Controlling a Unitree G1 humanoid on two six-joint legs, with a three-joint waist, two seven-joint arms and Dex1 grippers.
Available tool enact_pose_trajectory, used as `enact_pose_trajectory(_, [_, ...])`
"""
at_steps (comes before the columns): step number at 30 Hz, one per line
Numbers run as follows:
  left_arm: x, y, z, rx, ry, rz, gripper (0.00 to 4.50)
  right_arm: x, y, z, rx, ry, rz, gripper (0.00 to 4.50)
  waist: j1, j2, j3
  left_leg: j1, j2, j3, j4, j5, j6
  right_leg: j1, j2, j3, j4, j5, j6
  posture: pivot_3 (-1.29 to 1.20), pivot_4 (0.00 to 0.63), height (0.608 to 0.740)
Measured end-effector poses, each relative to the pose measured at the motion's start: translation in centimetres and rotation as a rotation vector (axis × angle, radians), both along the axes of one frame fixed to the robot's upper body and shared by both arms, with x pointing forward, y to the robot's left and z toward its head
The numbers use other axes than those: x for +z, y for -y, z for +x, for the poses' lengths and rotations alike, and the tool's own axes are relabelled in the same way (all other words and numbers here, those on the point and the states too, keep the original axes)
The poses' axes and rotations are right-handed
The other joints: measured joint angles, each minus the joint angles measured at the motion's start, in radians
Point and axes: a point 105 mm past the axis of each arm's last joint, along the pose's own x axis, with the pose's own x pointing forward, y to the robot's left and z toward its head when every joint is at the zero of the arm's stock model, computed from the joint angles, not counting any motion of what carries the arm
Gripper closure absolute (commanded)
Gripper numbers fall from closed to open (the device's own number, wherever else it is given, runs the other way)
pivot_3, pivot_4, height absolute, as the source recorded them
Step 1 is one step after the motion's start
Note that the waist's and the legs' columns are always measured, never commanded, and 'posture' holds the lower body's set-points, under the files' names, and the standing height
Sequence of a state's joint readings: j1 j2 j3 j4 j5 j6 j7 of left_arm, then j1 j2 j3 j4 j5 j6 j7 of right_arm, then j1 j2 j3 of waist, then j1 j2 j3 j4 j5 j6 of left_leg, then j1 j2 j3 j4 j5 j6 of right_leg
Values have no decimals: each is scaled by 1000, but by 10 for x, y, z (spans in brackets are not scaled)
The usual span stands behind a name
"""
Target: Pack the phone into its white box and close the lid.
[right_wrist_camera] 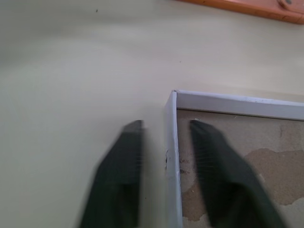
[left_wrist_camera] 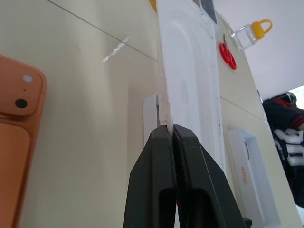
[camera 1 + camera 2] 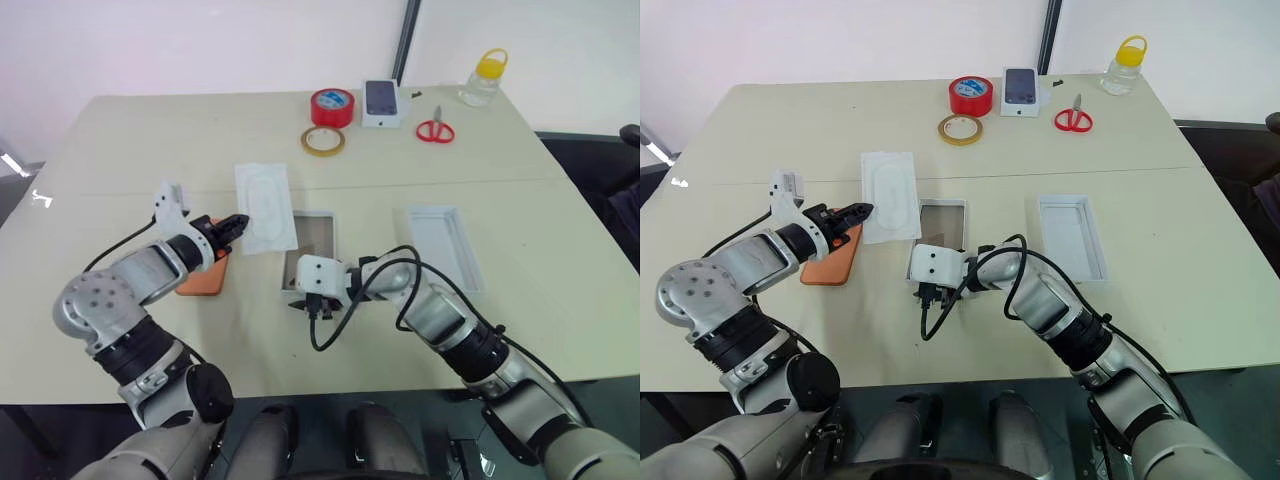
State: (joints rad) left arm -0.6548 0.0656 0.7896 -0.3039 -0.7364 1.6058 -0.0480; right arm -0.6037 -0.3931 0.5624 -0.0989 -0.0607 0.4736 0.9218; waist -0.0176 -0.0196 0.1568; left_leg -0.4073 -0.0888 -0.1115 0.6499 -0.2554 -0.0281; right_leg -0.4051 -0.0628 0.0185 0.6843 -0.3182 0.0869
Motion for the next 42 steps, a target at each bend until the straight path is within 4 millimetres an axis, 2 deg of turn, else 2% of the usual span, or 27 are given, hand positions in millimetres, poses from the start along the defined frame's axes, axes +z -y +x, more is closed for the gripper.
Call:
enact_pose_trajectory(5, [-10,8,-4,-31,-28,26,4500,26,29,-4,-10,46,39,1785,5,0,0,0,0,0,0,0,0,1,0,0,-1,0,0,0,150,740])
enact_pose_trajectory(10, [-28,30,-9,-114,-89,108,4500,28,79,2,-128,41,-16,1785,5,0,0,0,0,0,0,0,0,1,0,0,-1,0,0,0,150,740])
enact_pose_trajectory(12, [-32,39,-11,-145,-103,115,4500,31,92,5,-168,46,-18,1785,1,0,0,0,0,0,0,0,0,0,0,0,0,0,0,0,150,740])
enact_pose_trajectory(15, [-35,51,-13,-181,-114,138,4500,37,96,7,-191,59,-9,1785,0,0,0,0,0,0,-1,0,0,0,0,1,0,0,0,0,150,740])
enact_pose_trajectory(23, [-43,58,-15,-185,-144,144,4500,40,88,6,-196,68,27,1785,7,0,0,0,0,0,0,0,0,0,0,1,0,0,0,0,150,740])
enact_pose_trajectory(26, [-44,63,-16,-191,-150,116,3515,38,86,6,-196,64,28,1733,6,0,0,0,0,0,0,0,0,0,0,1,0,0,0,0,150,740])
enact_pose_trajectory(32, [-38,69,-17,-208,-124,77,593,38,86,6,-200,65,30,1733,5,0,0,0,0,0,0,0,0,1,0,0,0,0,0,0,150,740])
enact_pose_trajectory(37, [-35,58,-16,-180,-110,76,593,39,85,8,-215,60,38,1733,4,0,0,0,0,0,0,0,0,0,0,1,0,0,0,0,150,740])
enact_pose_trajectory(42, [-16,47,-12,-164,-41,67,593,48,70,12,-228,42,114,1733,6,0,0,0,0,0,0,0,0,0,0,0,0,0,0,0,150,740])
